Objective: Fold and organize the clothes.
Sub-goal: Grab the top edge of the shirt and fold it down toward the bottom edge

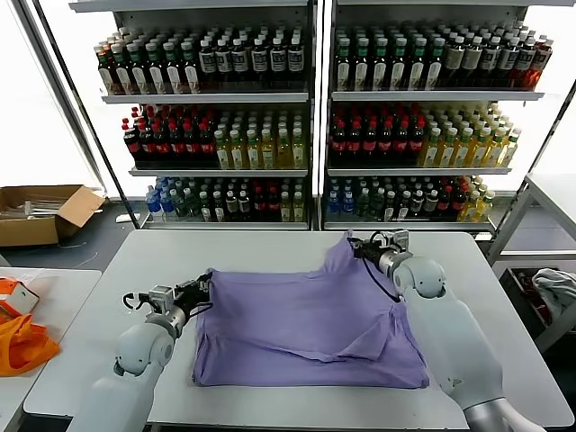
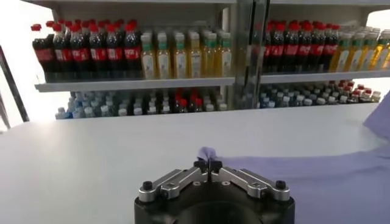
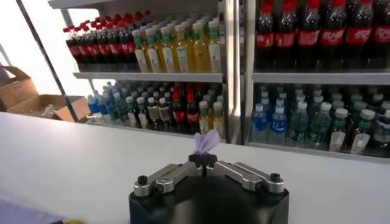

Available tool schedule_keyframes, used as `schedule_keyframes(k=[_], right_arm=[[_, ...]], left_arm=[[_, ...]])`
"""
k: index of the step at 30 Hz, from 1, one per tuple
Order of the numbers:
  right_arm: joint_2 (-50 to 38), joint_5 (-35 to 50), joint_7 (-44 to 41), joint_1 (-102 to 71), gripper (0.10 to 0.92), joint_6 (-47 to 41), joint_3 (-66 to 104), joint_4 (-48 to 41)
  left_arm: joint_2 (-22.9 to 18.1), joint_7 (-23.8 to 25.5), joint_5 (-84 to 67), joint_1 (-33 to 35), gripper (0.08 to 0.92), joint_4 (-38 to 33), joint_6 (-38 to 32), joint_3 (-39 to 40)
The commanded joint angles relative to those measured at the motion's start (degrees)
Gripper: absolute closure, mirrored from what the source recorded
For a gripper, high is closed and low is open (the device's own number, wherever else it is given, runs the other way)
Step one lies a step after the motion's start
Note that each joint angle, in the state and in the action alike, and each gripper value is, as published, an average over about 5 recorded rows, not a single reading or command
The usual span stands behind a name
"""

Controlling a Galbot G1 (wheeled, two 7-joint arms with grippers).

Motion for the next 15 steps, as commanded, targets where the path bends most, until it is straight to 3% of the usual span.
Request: schedule_keyframes(k=[1, 15], right_arm=[[-3.79, 0.93, 2.1, -9.24, 0.918, -0.54, 3.09, 14.0], [-6.14, -0.71, 4.69, -25.54, 0.918, -0.6, 8.7, 24.78]], left_arm=[[2.49, -0.26, 0.53, 6.95, 0.916, -9.0, -0.73, -1.35], [3.67, 0.26, 2.21, 18.42, 0.916, -17.96, -0.62, -4.93]])
